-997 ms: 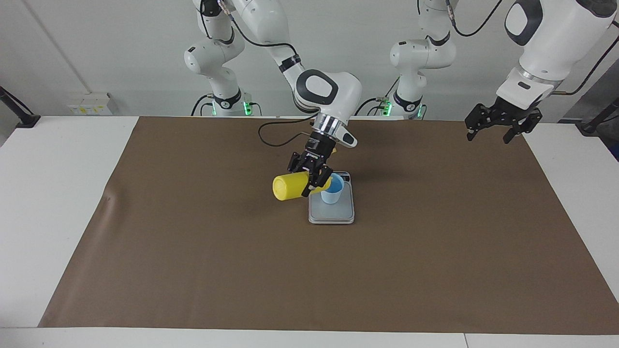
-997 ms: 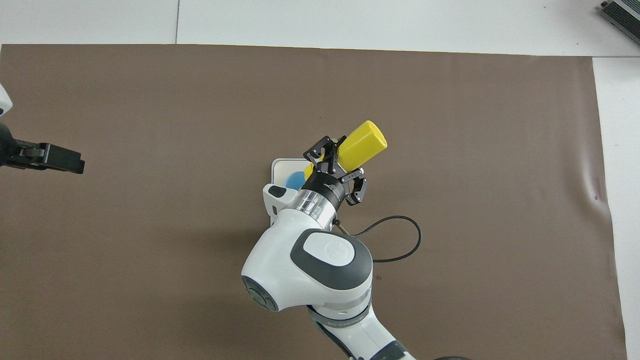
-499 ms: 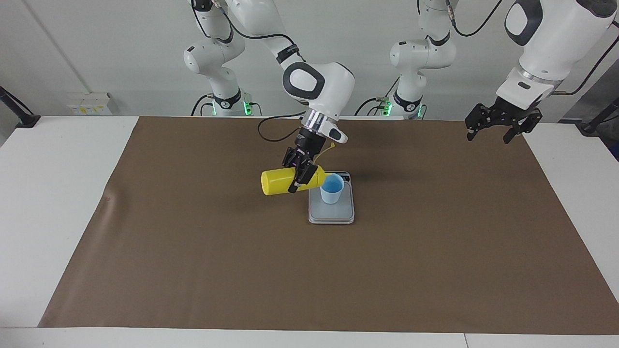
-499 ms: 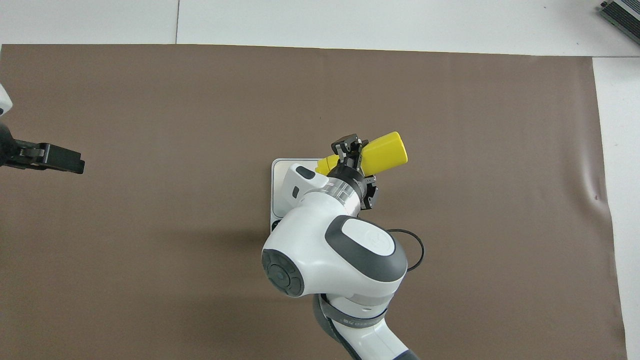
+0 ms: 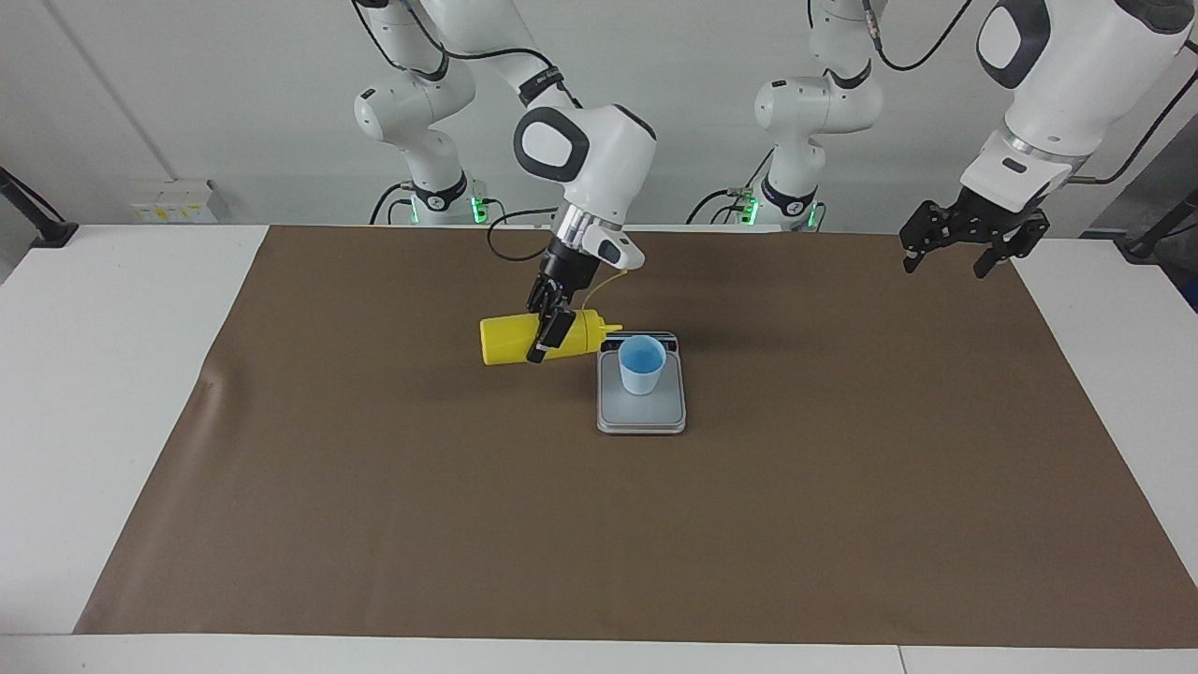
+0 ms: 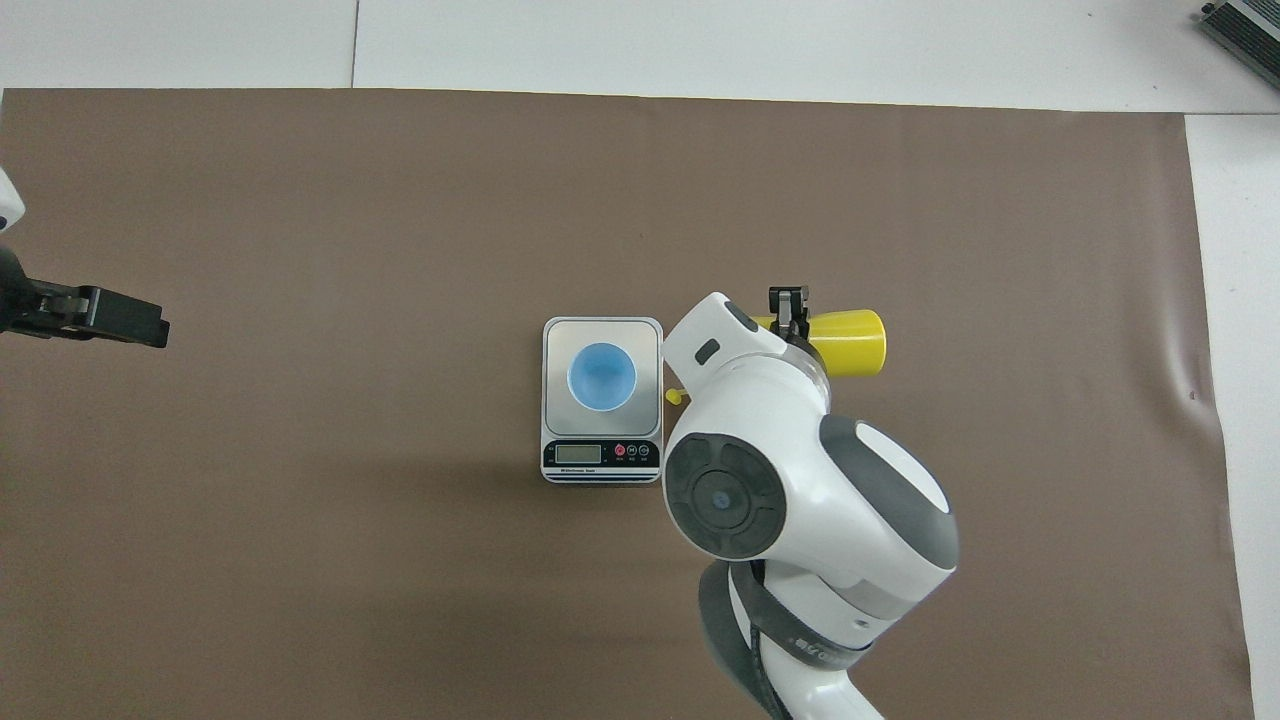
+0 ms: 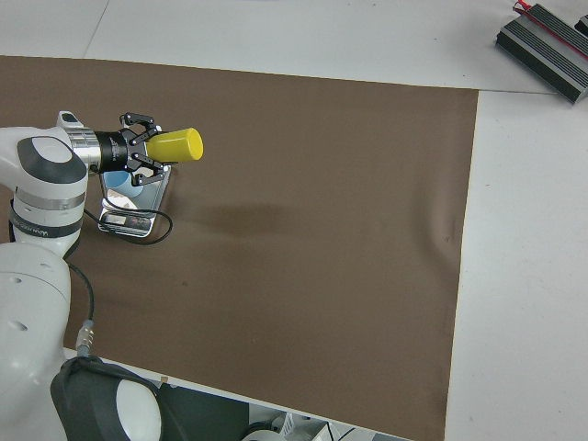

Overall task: Pour seasoning into cup on scale with both arms
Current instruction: 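Turn the bottle upright and carry it back with the right gripper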

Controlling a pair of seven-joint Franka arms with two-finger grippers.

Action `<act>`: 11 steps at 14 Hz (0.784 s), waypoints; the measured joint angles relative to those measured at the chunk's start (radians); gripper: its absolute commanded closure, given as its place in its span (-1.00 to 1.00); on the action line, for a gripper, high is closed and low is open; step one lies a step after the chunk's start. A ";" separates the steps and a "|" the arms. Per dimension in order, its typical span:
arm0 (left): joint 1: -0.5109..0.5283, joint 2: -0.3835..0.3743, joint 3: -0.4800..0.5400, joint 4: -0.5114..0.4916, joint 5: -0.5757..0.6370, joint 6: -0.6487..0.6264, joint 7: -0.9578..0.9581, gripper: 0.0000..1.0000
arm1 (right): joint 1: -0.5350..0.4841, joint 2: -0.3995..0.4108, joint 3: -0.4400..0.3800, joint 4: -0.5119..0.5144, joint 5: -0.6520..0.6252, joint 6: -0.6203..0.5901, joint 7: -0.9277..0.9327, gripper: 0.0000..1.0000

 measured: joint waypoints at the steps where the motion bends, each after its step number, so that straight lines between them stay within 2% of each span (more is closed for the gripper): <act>1: 0.000 0.000 0.000 0.000 0.000 0.000 0.000 -1.00 | -0.026 -0.026 0.000 -0.022 0.040 0.021 0.000 1.00; 8: 0.000 0.000 0.000 0.000 0.000 0.000 0.000 -1.00 | -0.166 -0.146 -0.003 -0.194 0.354 0.165 -0.023 1.00; 11: 0.000 0.000 0.000 0.000 0.000 0.000 0.000 -1.00 | -0.240 -0.162 -0.004 -0.248 0.542 0.203 -0.189 1.00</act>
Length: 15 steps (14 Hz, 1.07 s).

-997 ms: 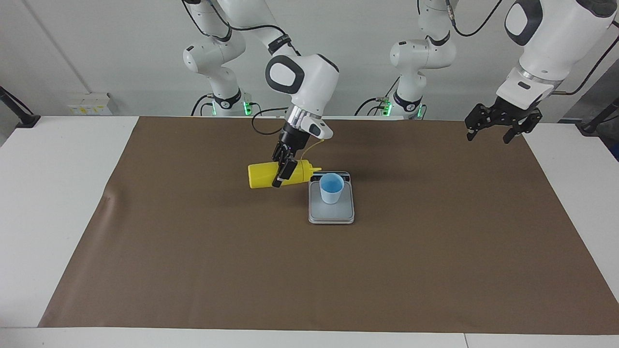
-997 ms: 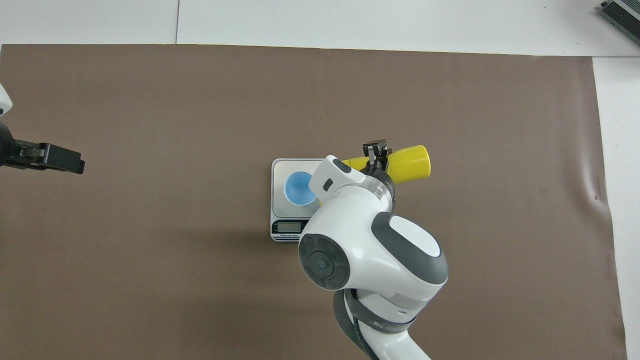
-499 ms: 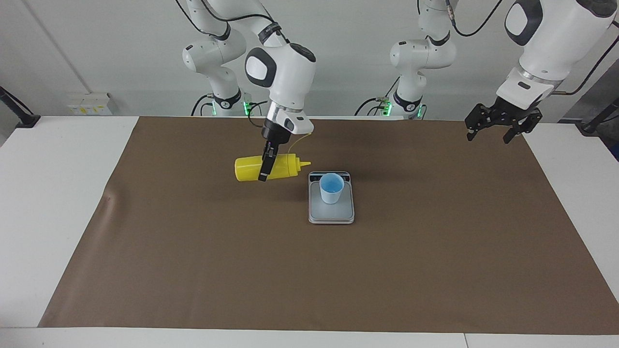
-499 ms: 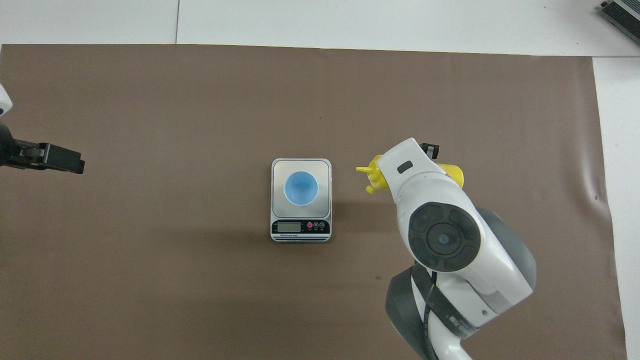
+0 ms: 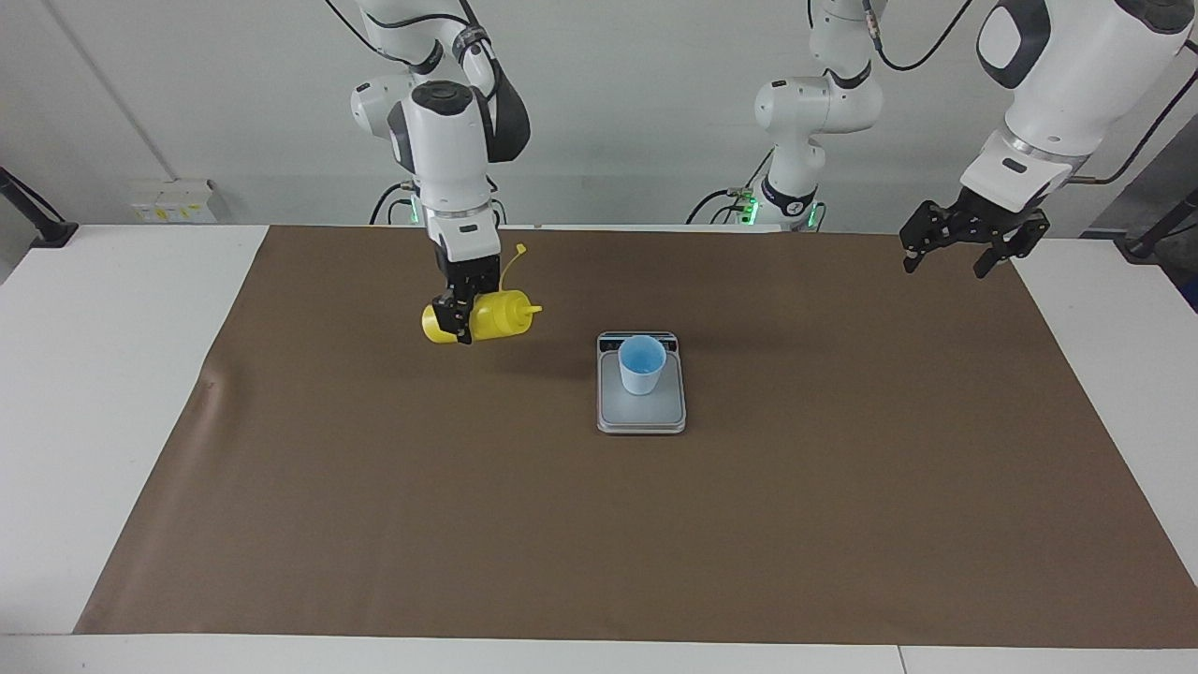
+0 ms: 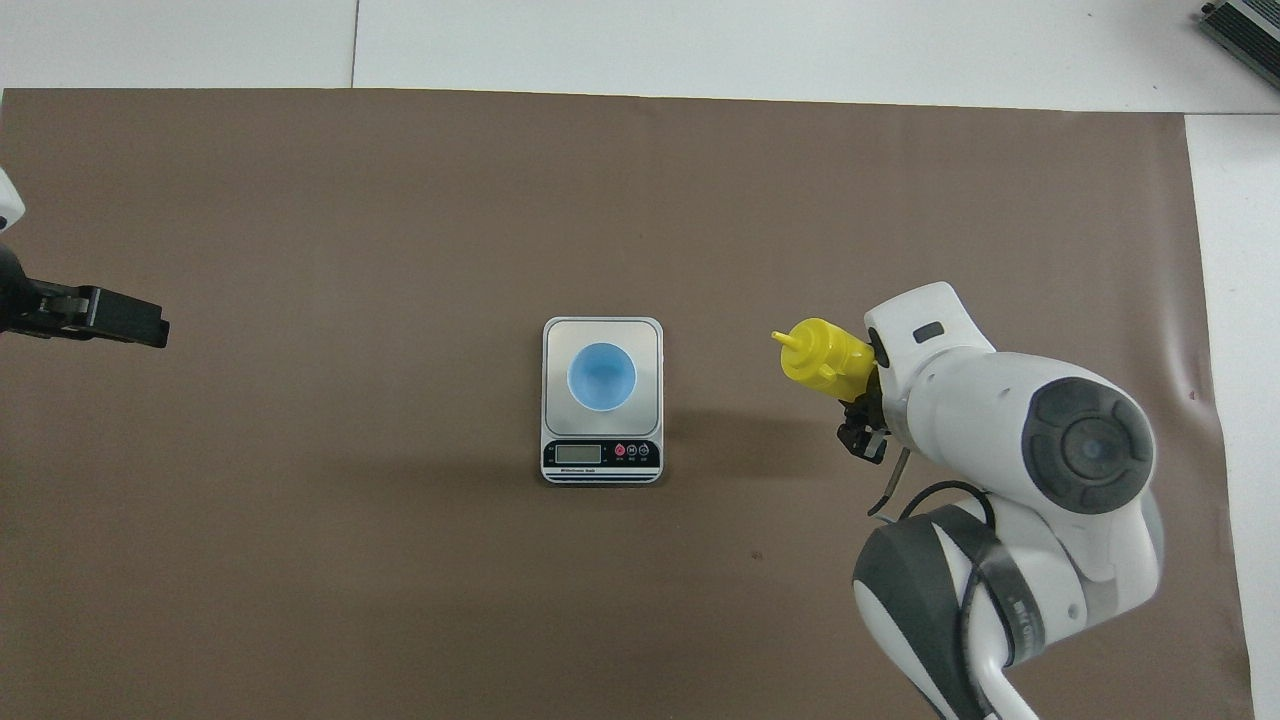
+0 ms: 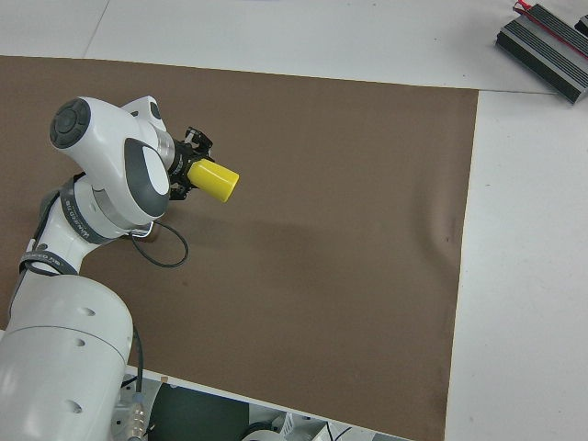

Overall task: Pour seasoning into cup on scale with both arms
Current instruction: 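Turn the bottle upright and carry it back with the right gripper, then lower the yellow bottle onto the table and open the right gripper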

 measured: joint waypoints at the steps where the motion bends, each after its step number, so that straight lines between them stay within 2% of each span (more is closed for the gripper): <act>1: 0.000 0.000 0.000 0.000 0.000 0.000 0.000 -1.00 | -0.035 -0.002 -0.001 -0.010 0.078 0.003 -0.094 1.00; 6: 0.000 0.000 0.000 0.000 0.000 0.000 0.000 -1.00 | -0.282 -0.002 -0.008 -0.060 0.563 0.005 -0.752 1.00; 9: 0.000 0.000 0.000 0.000 0.000 0.000 0.000 -1.00 | -0.388 0.032 -0.010 -0.105 0.897 0.005 -1.145 1.00; 11: 0.000 0.000 0.000 0.000 0.000 0.000 0.000 -1.00 | -0.437 0.072 -0.010 -0.118 1.059 -0.009 -1.307 1.00; 15: 0.000 0.000 0.000 0.000 0.000 0.000 0.000 -1.00 | -0.483 0.115 -0.009 -0.138 1.219 -0.063 -1.440 1.00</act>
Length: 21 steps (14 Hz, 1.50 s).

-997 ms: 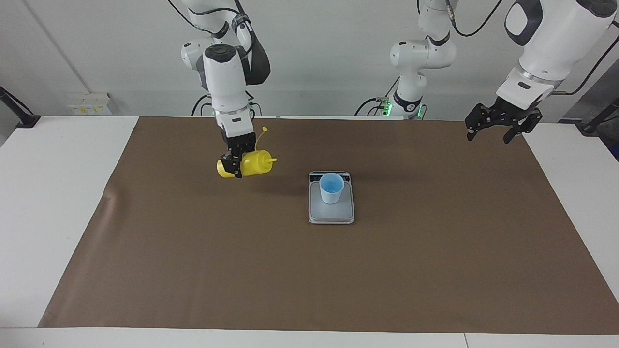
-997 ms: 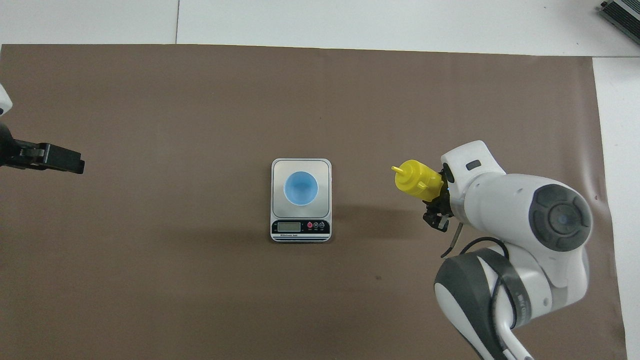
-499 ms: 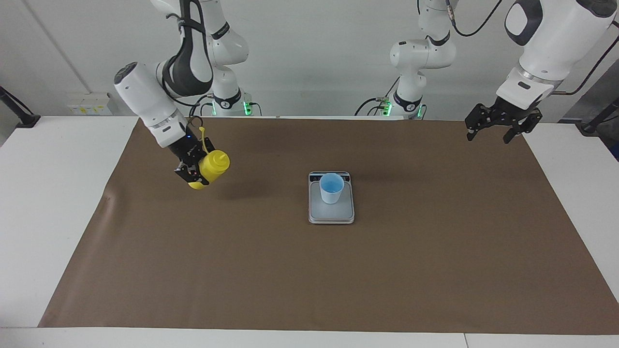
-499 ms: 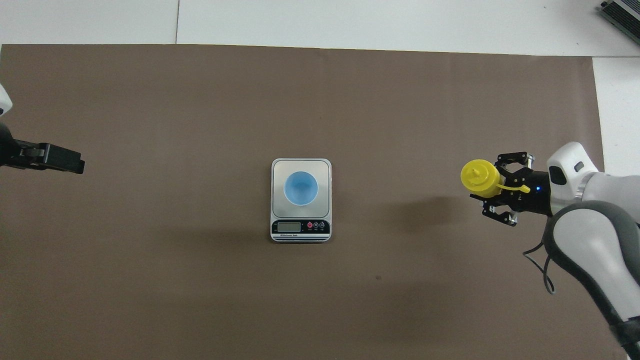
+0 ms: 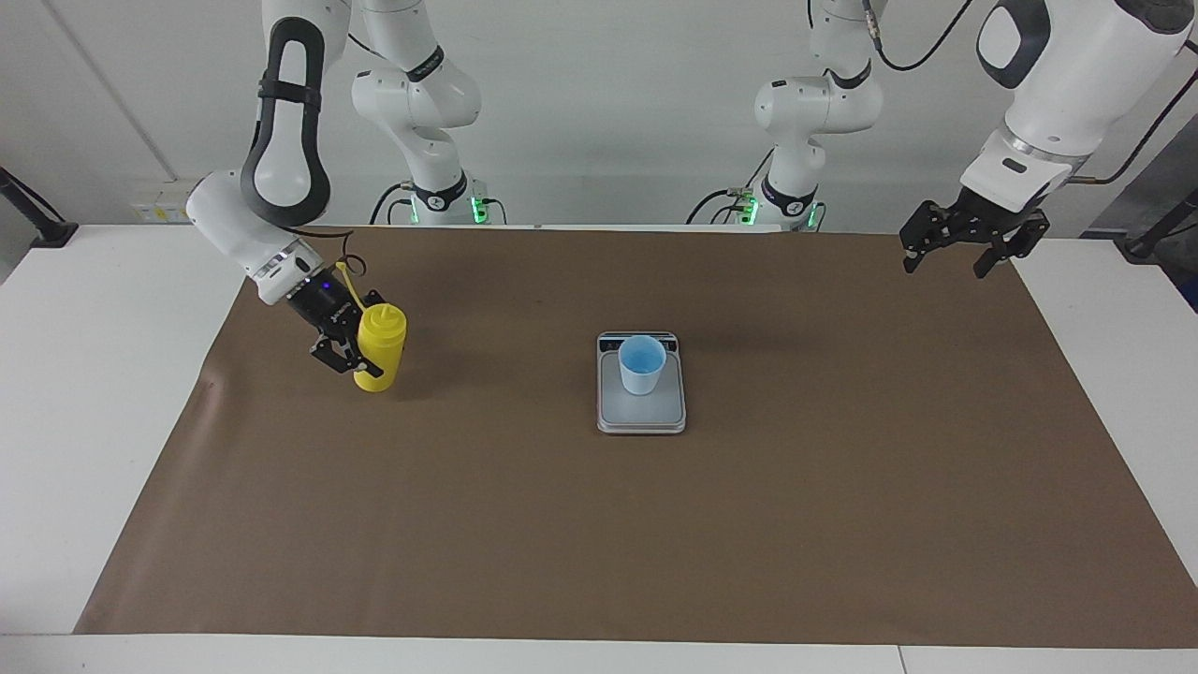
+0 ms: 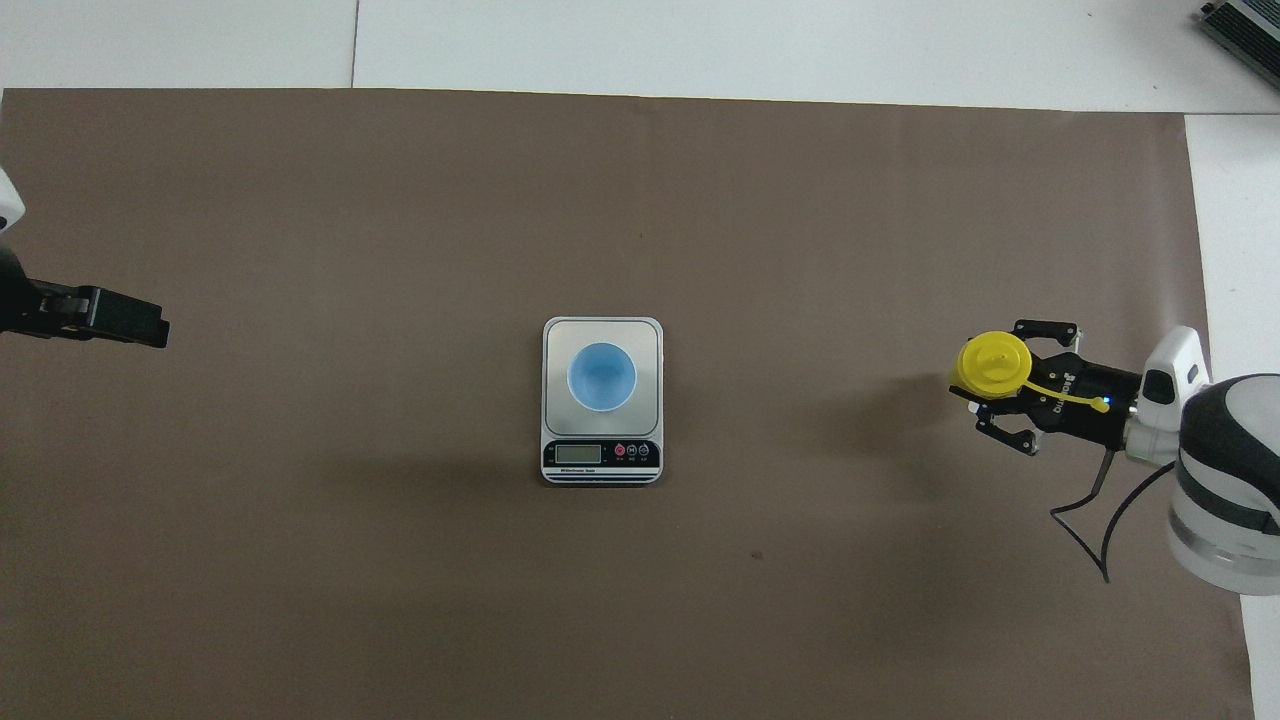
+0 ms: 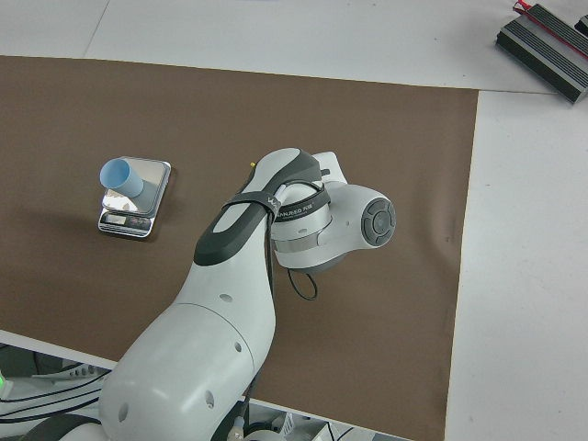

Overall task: Pour seasoning into cup on scale with both arms
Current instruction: 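Lower the yellow bottle onto the table and open the right gripper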

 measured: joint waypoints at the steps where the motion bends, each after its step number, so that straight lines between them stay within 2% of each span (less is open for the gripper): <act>1: 0.000 0.000 0.000 0.000 0.000 0.000 0.000 -1.00 | -0.007 0.002 0.000 -0.017 0.049 -0.006 -0.035 1.00; 7: 0.000 0.000 0.000 0.000 0.000 0.000 0.000 -1.00 | -0.018 0.002 0.001 -0.108 0.196 -0.010 -0.077 1.00; 8: 0.000 0.000 0.000 0.000 0.000 0.000 0.000 -1.00 | -0.018 0.001 0.001 -0.119 0.206 -0.010 -0.079 0.86; 9: 0.000 0.000 0.000 0.000 0.000 0.000 0.000 -1.00 | -0.018 0.001 0.001 -0.128 0.218 -0.010 -0.083 -0.49; 10: 0.000 0.000 0.000 0.000 0.000 0.000 0.000 -1.00 | -0.018 0.001 0.001 -0.134 0.230 -0.011 -0.085 -0.99; 21: 0.000 0.000 0.000 0.000 0.000 0.000 0.000 -1.00 | -0.031 -0.017 0.001 -0.141 0.253 -0.015 -0.097 -1.00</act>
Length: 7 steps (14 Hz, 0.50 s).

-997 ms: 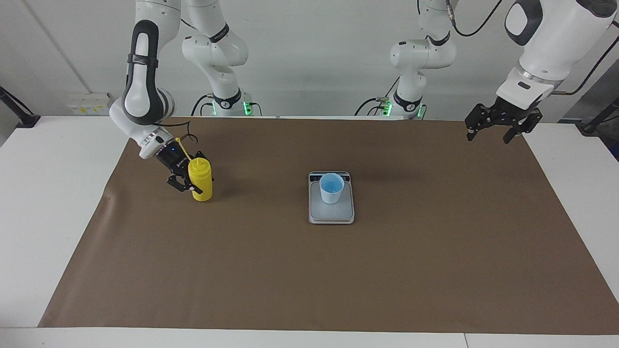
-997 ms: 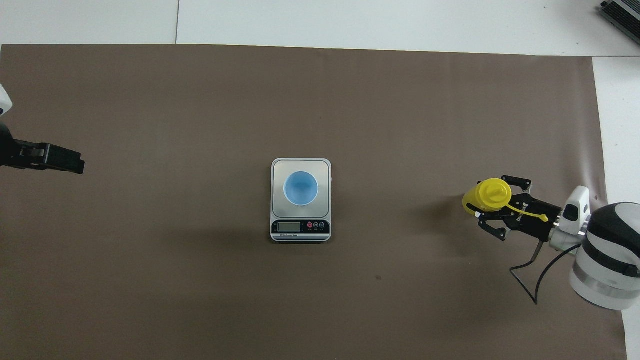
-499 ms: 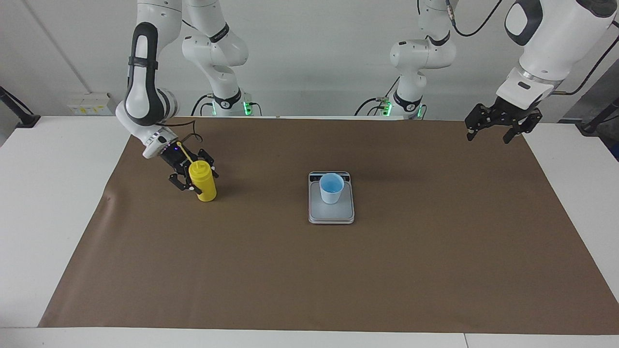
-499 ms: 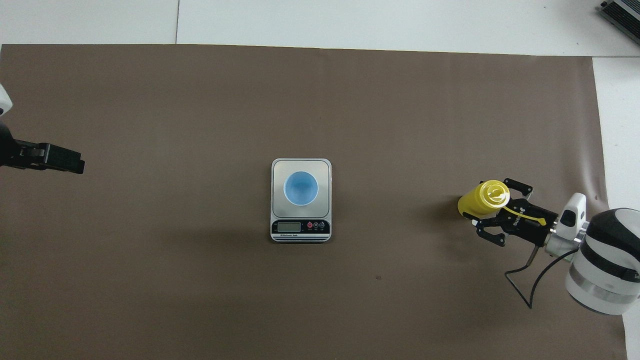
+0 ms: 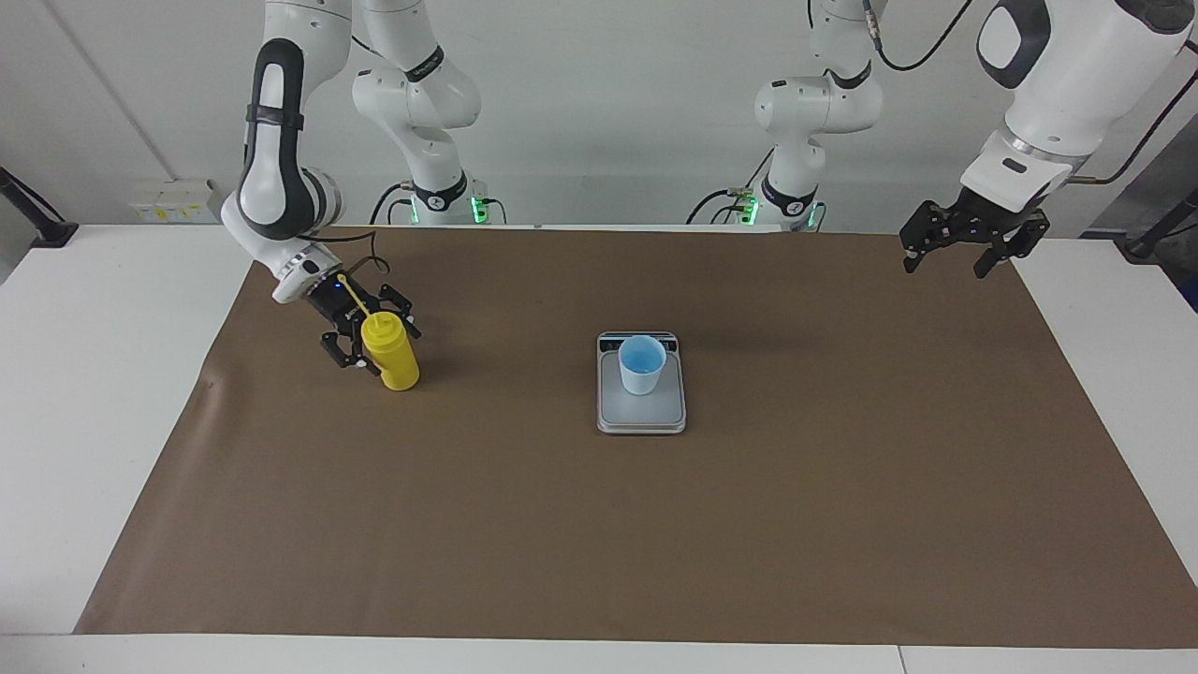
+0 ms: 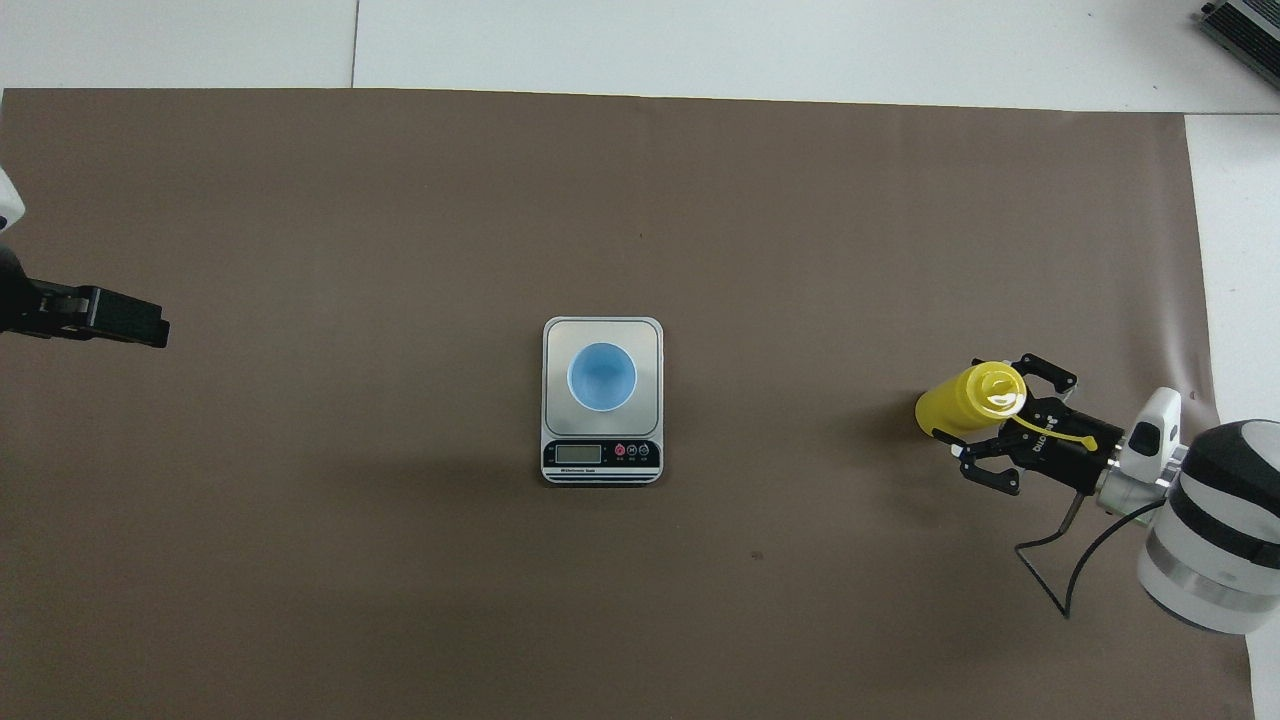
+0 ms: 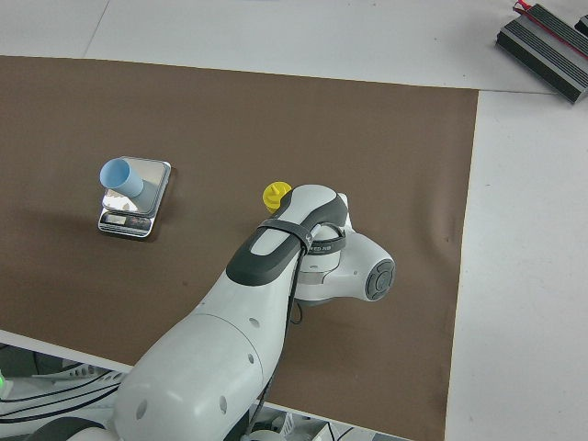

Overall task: Pour seasoning into cup on scale with both arms
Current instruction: 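Lower the yellow bottle onto the table and open the right gripper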

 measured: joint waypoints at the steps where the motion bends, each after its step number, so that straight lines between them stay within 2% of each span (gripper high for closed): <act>1: 0.000 0.000 0.000 0.000 0.000 0.000 0.000 -1.00 | -0.005 0.000 0.000 -0.001 -0.005 0.000 -0.005 -1.00; 7: 0.000 0.000 0.000 0.000 0.000 0.000 0.000 -1.00 | -0.059 0.000 -0.001 -0.002 -0.158 0.000 -0.009 -1.00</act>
